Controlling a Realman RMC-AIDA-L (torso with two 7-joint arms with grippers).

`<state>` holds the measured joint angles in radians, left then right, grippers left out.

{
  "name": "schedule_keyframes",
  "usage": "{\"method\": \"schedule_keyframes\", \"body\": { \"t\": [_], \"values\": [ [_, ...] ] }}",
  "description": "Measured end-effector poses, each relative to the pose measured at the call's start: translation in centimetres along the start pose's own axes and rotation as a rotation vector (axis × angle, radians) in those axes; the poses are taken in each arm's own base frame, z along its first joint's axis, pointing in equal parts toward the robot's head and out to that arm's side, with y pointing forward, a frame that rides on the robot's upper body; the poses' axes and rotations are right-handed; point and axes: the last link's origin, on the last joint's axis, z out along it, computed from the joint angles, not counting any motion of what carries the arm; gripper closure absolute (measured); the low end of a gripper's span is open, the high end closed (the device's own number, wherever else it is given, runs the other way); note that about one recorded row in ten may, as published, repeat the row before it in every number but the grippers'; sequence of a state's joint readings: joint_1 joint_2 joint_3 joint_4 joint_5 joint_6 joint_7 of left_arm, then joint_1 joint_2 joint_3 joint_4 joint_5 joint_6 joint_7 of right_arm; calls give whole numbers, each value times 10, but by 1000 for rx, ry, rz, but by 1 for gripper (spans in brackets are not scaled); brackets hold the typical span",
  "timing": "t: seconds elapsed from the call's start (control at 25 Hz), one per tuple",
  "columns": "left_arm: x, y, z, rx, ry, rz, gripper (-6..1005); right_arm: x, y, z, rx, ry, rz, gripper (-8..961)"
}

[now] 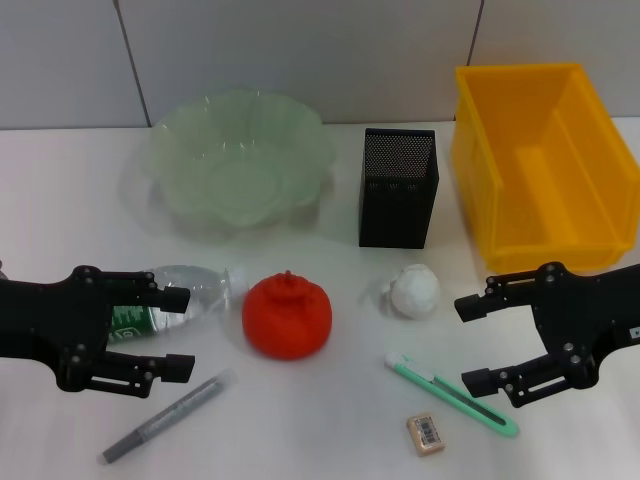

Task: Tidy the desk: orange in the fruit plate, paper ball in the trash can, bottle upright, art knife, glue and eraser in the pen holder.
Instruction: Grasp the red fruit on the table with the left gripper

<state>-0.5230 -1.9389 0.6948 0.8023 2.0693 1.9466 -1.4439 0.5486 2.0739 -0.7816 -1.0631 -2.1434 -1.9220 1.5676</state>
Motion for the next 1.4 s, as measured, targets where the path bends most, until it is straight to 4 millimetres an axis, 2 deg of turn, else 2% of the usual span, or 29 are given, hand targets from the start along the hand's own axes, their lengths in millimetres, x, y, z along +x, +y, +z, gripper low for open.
{"method": "schedule_keyframes", "body": {
  "t": [0.72, 0.84, 0.88, 1.04, 1.08, 1.12, 1.16, 1.24, 1.28, 1.32, 1.4],
  "values": [
    [-2, 0, -1, 12, -3, -1, 201, 1, 0, -1, 6, -16, 3, 130],
    [3, -1, -8, 28, -24, 13, 200, 5, 1, -1, -3, -19, 21, 130],
    [10, -2, -13, 51, -50, 29, 200, 10, 4, -3, -4, -19, 36, 130],
    [18, -3, -16, 72, -71, 54, 200, 18, 7, -6, 7, -19, 46, 130],
    [39, -10, -18, 120, -152, 94, 200, 24, 9, -8, 14, -20, 52, 130],
    [39, -10, -18, 120, -152, 94, 200, 24, 9, -8, 14, -20, 52, 130],
    [50, -15, -14, 137, -214, 107, 200, 27, 10, -10, 21, -24, 63, 130],
    [55, -18, -11, 143, -247, 115, 200, 29, 11, -11, 23, -26, 68, 131],
    [64, -24, -1, 158, -305, 133, 200, 32, 12, -13, 25, -30, 78, 131],
    [64, -24, -1, 158, -305, 133, 200, 32, 12, -13, 25, -30, 78, 131],
    [70, -30, 12, 176, -365, 146, 200, 35, 14, -14, 27, -31, 87, 131]
  ]
}}
